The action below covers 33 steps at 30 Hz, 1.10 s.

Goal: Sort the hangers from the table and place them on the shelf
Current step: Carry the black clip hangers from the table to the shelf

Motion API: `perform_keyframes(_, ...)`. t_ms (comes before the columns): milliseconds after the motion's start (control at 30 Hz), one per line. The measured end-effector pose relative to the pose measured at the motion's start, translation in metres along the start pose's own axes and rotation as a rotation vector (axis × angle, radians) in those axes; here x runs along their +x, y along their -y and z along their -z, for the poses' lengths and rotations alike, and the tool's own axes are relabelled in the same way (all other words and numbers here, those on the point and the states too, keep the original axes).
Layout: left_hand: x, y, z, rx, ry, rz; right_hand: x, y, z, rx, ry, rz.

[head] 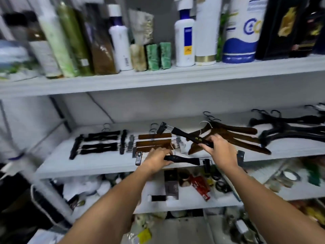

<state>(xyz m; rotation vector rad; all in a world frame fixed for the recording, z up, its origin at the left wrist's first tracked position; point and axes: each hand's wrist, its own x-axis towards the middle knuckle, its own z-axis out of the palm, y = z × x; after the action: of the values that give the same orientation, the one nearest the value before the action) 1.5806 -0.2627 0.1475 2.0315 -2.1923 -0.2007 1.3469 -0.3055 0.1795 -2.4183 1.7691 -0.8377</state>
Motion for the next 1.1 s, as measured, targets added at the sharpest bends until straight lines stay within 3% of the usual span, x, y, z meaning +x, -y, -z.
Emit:
perform_keyframes(533, -0.084, 0.143, 0.027, -0.014, -0.090, 0.258, 0.016, 0.148, -0.054, -0.020, 0.120, 0.262)
perform_keyframes(1100, -0.063, 0.370, 0.013, -0.084, -0.015, 0.229, 0.066, 0.297, -0.180, -0.051, 0.194, 0.181)
